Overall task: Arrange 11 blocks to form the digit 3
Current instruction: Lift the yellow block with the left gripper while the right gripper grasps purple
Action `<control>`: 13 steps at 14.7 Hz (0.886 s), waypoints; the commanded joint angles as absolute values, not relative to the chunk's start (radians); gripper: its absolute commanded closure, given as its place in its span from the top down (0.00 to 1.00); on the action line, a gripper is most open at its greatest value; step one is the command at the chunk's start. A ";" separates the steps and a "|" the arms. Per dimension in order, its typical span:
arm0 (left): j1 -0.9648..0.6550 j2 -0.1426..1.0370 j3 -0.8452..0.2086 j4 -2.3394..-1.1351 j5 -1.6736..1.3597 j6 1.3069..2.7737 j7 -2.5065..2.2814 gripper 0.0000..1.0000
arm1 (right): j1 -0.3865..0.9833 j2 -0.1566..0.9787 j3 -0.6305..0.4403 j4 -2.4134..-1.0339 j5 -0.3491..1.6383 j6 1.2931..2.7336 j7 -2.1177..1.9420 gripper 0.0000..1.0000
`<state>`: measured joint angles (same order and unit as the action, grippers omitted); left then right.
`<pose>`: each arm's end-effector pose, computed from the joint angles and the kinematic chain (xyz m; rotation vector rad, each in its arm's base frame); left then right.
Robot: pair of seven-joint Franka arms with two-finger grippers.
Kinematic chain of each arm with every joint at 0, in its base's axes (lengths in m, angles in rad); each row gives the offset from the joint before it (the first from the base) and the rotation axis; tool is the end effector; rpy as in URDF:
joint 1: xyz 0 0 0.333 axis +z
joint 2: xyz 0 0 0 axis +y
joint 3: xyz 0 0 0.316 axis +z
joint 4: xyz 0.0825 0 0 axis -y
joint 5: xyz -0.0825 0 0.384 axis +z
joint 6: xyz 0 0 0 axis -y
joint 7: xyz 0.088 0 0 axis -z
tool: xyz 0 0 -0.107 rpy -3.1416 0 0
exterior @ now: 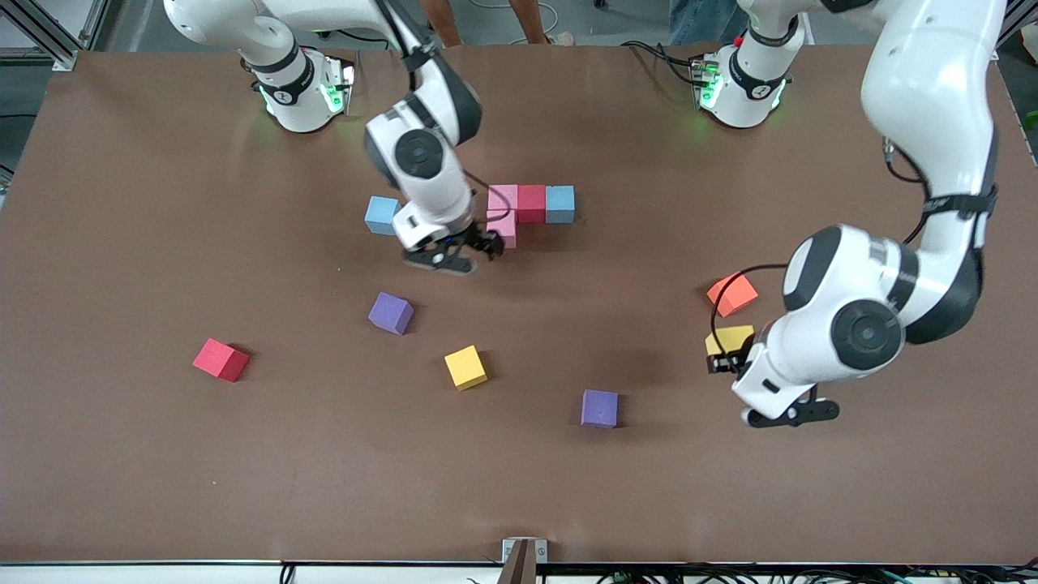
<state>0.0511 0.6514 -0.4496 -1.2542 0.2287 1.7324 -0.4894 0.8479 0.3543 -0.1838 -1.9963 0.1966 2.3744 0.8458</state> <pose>0.6902 -0.1846 0.3953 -3.1258 -0.1682 0.1921 0.4758 0.3801 0.2880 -3.0273 0.4715 0.0421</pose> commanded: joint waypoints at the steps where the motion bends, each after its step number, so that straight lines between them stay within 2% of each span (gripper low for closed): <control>1: 0.064 0.551 -0.449 -1.281 0.183 1.675 -0.492 0.14 | 0.812 0.314 -0.260 -2.046 0.206 2.369 0.838 1.00; 4: 0.055 0.489 -0.453 -1.281 0.141 1.635 -0.499 0.14 | 0.801 0.324 -0.281 -2.056 0.178 2.368 0.838 1.00; 10: 0.046 0.488 -0.456 -1.278 0.104 1.635 -0.499 0.14 | 0.729 0.388 -0.290 -2.036 0.069 2.384 0.831 1.00; 13: 0.057 0.488 -0.454 -1.275 0.106 1.635 -0.491 0.15 | 0.710 0.442 -0.285 -2.026 0.071 2.459 0.833 1.00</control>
<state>0.0446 0.5007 -0.4543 -1.2664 0.1231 1.6401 -0.4918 0.7258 0.4062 -0.2969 -2.0342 0.0853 2.4138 0.8312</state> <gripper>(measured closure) 0.467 0.000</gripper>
